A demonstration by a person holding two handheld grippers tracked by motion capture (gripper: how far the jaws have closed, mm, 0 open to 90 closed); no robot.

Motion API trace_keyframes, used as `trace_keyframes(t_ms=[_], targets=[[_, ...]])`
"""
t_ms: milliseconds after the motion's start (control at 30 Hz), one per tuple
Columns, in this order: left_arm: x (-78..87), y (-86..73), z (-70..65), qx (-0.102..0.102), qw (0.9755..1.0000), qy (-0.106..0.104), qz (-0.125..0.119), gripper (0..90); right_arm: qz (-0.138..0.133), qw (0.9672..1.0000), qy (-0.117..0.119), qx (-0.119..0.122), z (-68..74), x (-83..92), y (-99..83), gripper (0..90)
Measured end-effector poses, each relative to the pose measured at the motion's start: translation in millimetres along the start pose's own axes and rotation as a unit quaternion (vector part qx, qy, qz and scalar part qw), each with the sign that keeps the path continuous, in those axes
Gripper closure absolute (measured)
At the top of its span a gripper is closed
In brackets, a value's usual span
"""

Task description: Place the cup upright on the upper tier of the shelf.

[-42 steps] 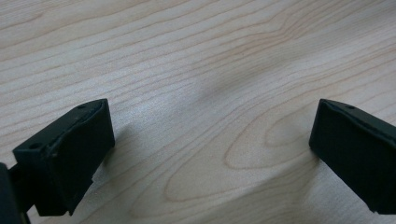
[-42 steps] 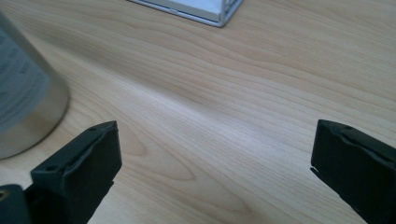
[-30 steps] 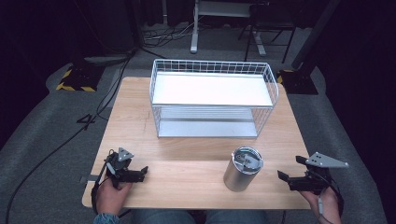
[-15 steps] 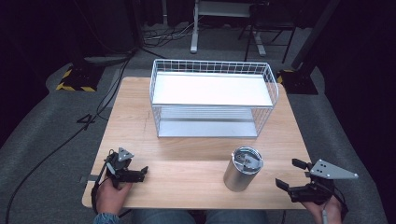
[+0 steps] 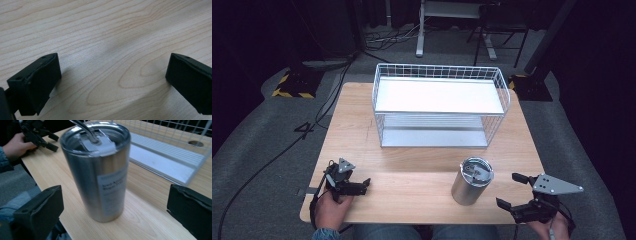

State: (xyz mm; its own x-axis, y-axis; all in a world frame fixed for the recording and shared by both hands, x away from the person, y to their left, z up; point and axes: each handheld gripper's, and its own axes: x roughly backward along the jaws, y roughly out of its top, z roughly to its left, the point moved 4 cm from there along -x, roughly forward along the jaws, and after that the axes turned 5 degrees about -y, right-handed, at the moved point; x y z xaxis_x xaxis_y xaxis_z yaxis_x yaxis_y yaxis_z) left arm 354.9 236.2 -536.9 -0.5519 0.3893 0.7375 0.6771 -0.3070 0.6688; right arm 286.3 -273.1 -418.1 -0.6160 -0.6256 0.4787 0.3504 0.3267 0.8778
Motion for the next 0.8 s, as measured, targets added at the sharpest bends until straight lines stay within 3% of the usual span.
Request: trace_keyframes(t_ms=[67,333,467,633,800], targets=[[0.0,0.0,0.0,0.000,1.0000,0.000,0.000,0.5,-0.005,0.9998,0.019,0.004,9.0,-7.1,5.5,0.0],[0.0,0.0,0.0,0.000,1.0000,0.000,0.000,0.5,-0.002,0.9992,0.039,0.004,20.3,-24.3,9.3,0.0],[0.0,0.0,0.0,0.000,1.0000,0.000,0.000,0.5,0.000,0.9993,0.036,0.012,23.8,-33.0,12.6,0.0],[0.0,0.0,0.0,0.000,1.0000,0.000,0.000,0.5,0.012,0.9996,0.005,0.025,24.7,-45.0,14.0,0.0],[0.0,0.0,0.0,0.000,1.0000,0.000,0.000,0.5,0.020,0.9996,0.007,0.020,24.9,-60.5,11.9,0.0]])
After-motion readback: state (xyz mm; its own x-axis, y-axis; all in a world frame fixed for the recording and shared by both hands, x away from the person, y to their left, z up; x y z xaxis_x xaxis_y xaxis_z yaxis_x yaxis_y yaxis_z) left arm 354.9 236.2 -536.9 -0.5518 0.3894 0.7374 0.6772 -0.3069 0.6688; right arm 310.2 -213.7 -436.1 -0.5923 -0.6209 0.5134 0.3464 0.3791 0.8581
